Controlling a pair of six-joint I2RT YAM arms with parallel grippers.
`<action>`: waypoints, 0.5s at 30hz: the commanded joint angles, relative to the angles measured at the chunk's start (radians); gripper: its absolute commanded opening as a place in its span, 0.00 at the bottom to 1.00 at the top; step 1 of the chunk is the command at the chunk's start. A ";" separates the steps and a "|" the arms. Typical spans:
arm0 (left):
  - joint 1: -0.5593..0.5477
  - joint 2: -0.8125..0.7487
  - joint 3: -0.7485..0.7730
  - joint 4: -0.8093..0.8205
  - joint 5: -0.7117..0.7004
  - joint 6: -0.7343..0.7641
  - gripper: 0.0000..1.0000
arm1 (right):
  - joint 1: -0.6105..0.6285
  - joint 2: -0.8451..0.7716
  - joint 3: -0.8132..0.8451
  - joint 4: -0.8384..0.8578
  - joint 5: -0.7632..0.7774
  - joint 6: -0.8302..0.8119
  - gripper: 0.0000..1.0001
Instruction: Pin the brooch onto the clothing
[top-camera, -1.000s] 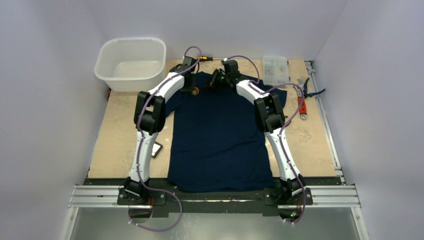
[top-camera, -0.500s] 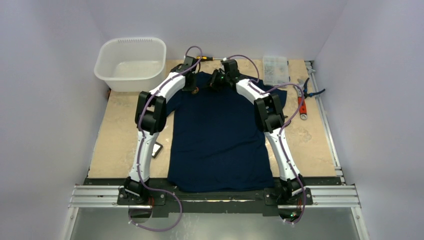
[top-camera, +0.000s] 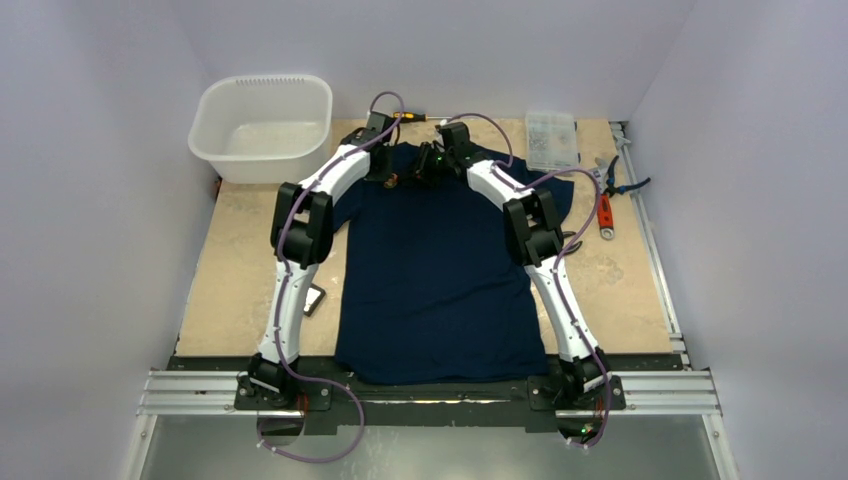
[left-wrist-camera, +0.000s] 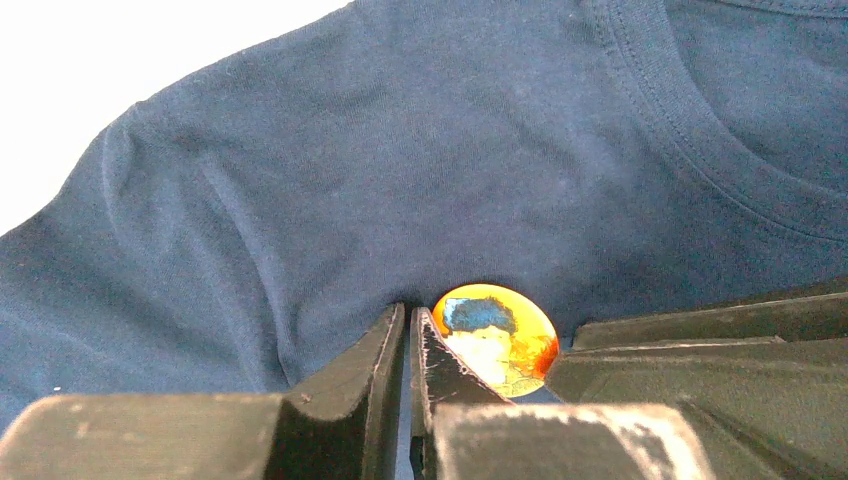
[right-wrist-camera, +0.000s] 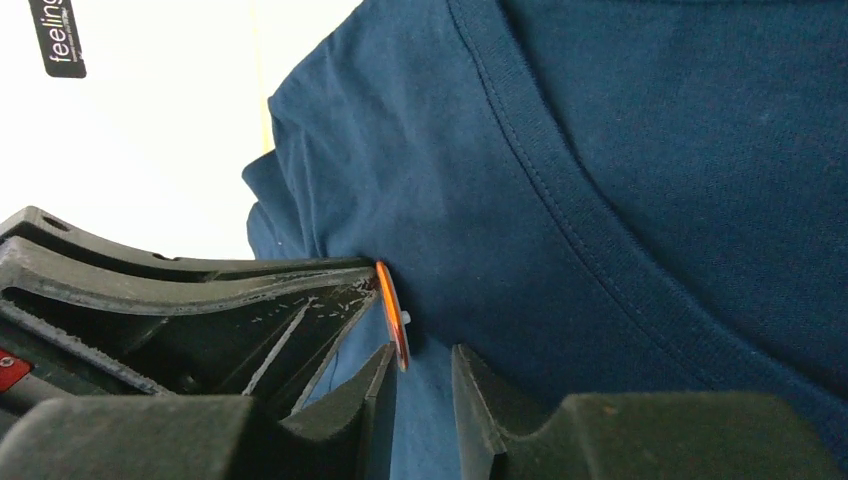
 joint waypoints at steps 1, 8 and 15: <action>0.018 0.038 -0.020 0.020 0.008 0.002 0.05 | 0.009 0.012 0.043 0.020 0.003 -0.007 0.33; 0.019 0.037 -0.031 0.025 0.011 0.004 0.05 | 0.012 0.024 0.047 0.056 -0.014 0.019 0.34; 0.020 0.033 -0.030 0.026 0.013 0.005 0.04 | 0.014 0.044 0.051 0.062 -0.019 0.027 0.23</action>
